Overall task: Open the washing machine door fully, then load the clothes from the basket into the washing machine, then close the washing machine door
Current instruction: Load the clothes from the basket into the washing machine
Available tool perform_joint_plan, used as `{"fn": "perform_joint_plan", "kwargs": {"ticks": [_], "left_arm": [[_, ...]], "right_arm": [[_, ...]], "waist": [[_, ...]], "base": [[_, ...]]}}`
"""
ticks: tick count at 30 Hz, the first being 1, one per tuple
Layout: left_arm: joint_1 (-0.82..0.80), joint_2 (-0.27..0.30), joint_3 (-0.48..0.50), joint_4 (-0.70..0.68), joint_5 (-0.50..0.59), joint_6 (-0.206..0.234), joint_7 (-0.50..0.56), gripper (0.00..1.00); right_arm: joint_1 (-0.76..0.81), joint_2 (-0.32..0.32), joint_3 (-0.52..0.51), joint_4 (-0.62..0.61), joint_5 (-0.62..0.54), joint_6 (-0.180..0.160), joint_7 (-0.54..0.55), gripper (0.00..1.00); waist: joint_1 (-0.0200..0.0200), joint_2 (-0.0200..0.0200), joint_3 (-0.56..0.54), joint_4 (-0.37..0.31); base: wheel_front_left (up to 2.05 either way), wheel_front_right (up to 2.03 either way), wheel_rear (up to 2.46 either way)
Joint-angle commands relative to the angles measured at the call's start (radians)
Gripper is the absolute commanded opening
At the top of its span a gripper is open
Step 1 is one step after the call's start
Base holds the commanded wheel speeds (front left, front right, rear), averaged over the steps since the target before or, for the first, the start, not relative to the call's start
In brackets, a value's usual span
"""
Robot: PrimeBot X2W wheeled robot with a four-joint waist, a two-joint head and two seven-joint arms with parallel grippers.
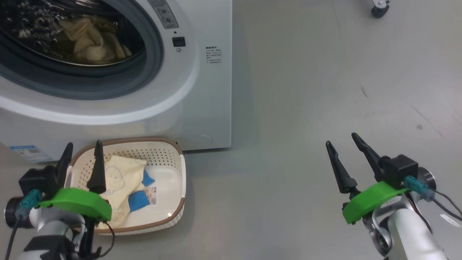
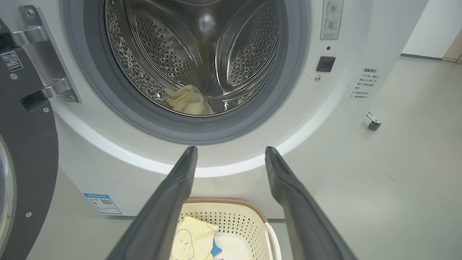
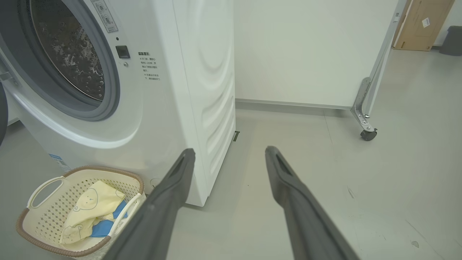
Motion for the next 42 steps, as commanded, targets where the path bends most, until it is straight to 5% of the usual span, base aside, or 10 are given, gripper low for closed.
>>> {"fn": "perform_joint_plan", "kwargs": {"ticks": [1,10,22,42], "left_arm": [[-0.013,0.026,0.058,-0.04,0.009,0.012,-0.007,1.0],[0.164,-0.062,0.158,-0.129,0.061,0.033,-0.007,1.0],[0.282,-0.155,0.27,-0.216,0.139,-0.024,-0.007,1.0],[0.315,-0.23,0.357,-0.204,0.229,-0.098,-0.007,1.0]], "right_arm": [[-0.012,-0.006,0.018,-0.03,-0.009,-0.003,0.002,1.0],[0.046,-0.006,0.025,-0.061,0.0,-0.003,0.03,1.0],[0.09,-0.006,0.041,-0.064,0.049,-0.003,0.025,1.0],[0.086,-0.006,0.049,-0.042,0.06,-0.003,0.009,1.0]], "waist": [[0.0002,-0.0001,-0.04,0.024],[0.0002,-0.0001,-0.126,0.052],[0.0002,-0.0001,-0.163,0.05],[0.0002,-0.0001,-0.166,0.039]], "base": [[0.0,0.0,0.0],[0.0,0.0,0.0],[0.0,0.0,0.0],[0.0,0.0,0.0]]}}
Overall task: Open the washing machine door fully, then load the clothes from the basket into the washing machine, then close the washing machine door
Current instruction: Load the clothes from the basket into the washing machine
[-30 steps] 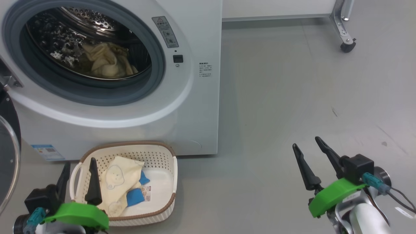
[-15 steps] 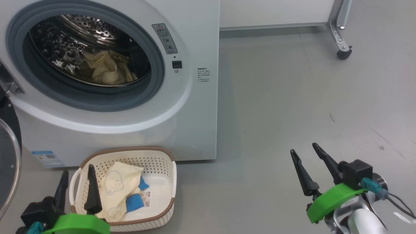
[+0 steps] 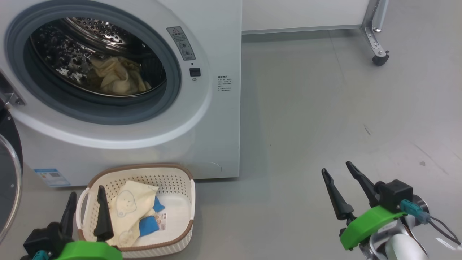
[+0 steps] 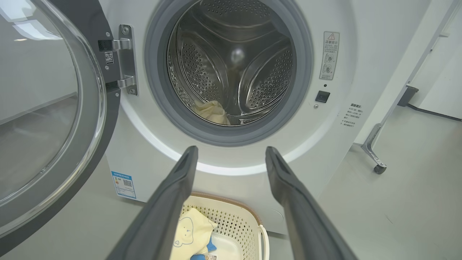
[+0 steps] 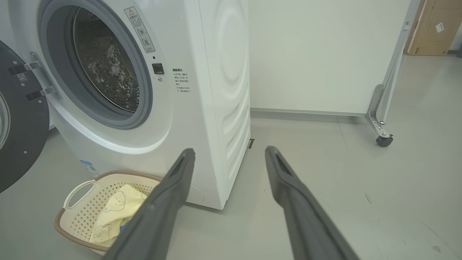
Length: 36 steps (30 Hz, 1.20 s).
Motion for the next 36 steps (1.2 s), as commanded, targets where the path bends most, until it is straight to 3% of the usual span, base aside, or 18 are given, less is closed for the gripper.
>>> {"fn": "perform_joint_plan", "kwargs": {"ticks": [1,36], "left_arm": [[-0.034,0.009,0.044,-0.026,0.012,-0.007,-0.007,1.0],[-0.075,-0.027,0.075,0.012,0.068,-0.046,-0.007,1.0]], "right_arm": [[-0.034,-0.006,0.021,-0.025,0.005,-0.003,-0.011,1.0],[-0.053,-0.006,0.01,-0.021,0.0,-0.003,-0.02,1.0]], "waist": [[0.0001,0.0,0.002,0.0],[0.0001,0.0,0.07,0.001]], "base": [[0.0,0.0,0.0],[0.0,0.0,0.0]]}}
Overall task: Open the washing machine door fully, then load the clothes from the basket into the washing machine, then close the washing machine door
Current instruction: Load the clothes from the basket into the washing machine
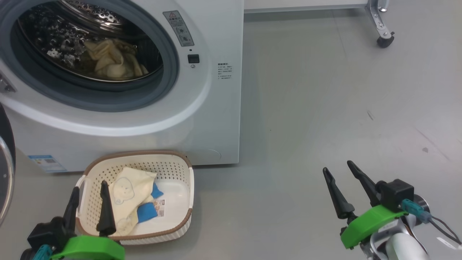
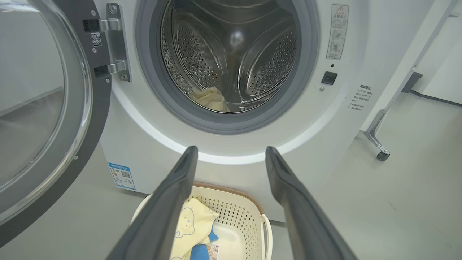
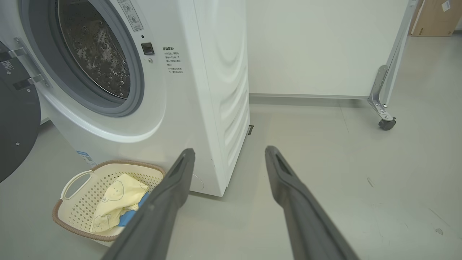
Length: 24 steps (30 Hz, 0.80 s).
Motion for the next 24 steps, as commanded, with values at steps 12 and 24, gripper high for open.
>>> {"fn": "perform_joint_plan", "kwargs": {"ticks": [12,24], "left_arm": [[-0.114,0.026,0.01,0.01,0.006,-0.006,-0.007,1.0],[-0.315,0.11,-0.083,0.2,0.019,-0.007,-0.007,1.0]], "right_arm": [[-0.085,-0.006,0.012,-0.05,-0.006,-0.003,-0.015,1.0],[-0.166,-0.006,0.012,-0.08,-0.019,-0.003,-0.019,1.0]], "waist": [[0.0,0.0,0.13,-0.01],[0.0,0.0,0.363,-0.06]], "base": [[0.0,0.0,0.0],[0.0,0.0,0.0]]}}
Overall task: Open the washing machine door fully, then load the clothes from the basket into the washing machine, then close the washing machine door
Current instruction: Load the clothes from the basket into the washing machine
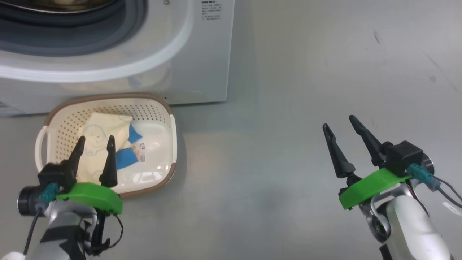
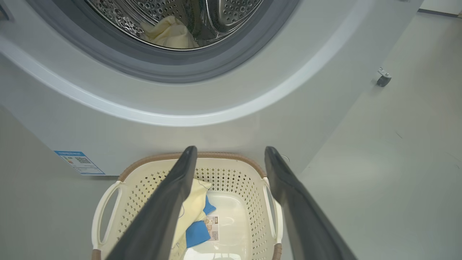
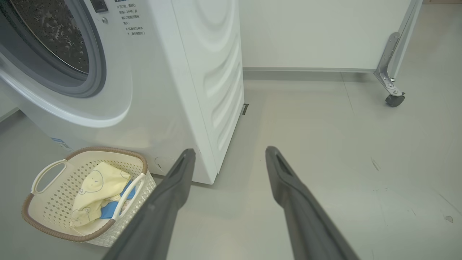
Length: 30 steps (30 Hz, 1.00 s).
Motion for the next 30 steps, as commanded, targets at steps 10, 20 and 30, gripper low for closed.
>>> {"fn": "perform_joint_plan", "kwargs": {"ticks": [10,20,30], "left_arm": [[-0.28,0.158,-0.11,0.259,-0.049,-0.003,0.018,1.0],[-0.508,0.246,-0.254,0.528,-0.113,-0.003,0.148,1.0],[-0.651,0.298,-0.325,0.738,-0.11,0.005,0.252,1.0]], "right_arm": [[-0.066,-0.006,0.003,-0.074,-0.015,-0.003,-0.013,1.0],[-0.089,-0.006,0.006,-0.102,0.001,-0.003,-0.014,1.0],[-0.115,-0.006,0.036,-0.139,0.033,-0.003,-0.014,1.0]], "waist": [[-0.0003,0.0,0.259,-0.075],[-0.0003,0.0,0.379,-0.121],[-0.0003,0.0,0.481,-0.18]], "base": [[0.0,0.0,0.0],[0.0,0.0,0.0],[0.0,0.0,0.0]]}}
